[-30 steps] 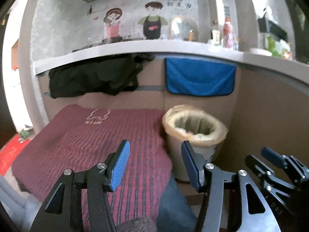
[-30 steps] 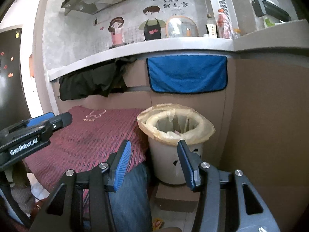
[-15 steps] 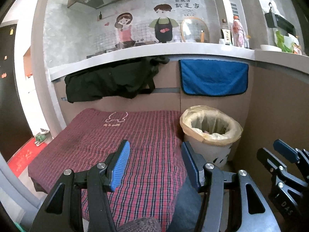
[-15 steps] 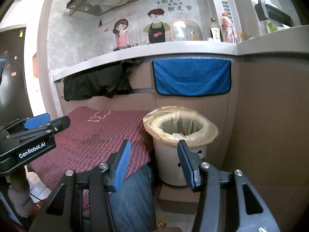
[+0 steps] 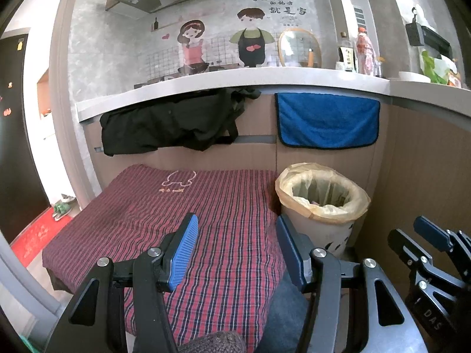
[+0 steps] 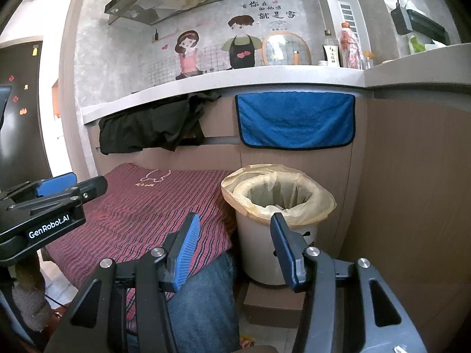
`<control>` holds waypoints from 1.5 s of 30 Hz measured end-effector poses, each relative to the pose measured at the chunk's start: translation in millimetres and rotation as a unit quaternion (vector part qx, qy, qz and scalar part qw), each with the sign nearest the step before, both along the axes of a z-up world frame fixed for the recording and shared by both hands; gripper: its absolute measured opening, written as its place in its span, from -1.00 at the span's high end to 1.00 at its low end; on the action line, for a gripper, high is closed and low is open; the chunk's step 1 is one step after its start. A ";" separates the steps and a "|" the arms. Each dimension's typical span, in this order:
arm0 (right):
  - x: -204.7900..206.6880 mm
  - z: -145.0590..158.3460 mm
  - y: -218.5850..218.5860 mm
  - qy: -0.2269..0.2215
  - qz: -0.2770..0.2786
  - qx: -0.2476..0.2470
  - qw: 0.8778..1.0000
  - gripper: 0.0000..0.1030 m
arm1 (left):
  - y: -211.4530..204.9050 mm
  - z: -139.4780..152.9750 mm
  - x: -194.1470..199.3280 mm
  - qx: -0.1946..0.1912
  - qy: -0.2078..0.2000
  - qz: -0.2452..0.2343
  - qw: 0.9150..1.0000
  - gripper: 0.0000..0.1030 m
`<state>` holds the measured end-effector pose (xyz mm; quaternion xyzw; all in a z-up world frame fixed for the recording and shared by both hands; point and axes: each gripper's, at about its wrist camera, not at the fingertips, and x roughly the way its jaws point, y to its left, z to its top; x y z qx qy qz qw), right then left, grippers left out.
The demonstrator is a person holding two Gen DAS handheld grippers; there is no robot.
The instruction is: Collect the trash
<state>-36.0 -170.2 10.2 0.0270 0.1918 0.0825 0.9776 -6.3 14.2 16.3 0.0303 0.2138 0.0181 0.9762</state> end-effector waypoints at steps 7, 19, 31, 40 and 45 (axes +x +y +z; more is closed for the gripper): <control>-0.8 0.1 1.1 -0.002 -0.001 -0.001 1.000 0.08 | 0.2 0.1 0.2 0.000 -0.001 0.000 1.000 -0.09; -0.4 -0.2 1.2 -0.001 -0.001 -0.002 1.000 0.08 | -2.2 0.8 0.8 -0.001 -0.001 0.002 1.000 -0.09; 0.1 0.3 1.3 -0.001 0.000 -0.001 1.000 0.08 | -7.1 1.6 0.8 -0.003 0.003 0.001 1.000 -0.09; 0.7 0.3 0.4 -0.002 -0.001 -0.002 1.000 0.08 | -7.6 1.4 0.9 -0.003 0.002 0.001 1.000 -0.09; 1.0 1.3 -0.2 -0.003 -0.002 0.000 1.000 0.08 | -7.4 1.1 1.2 -0.004 0.004 0.001 1.000 -0.09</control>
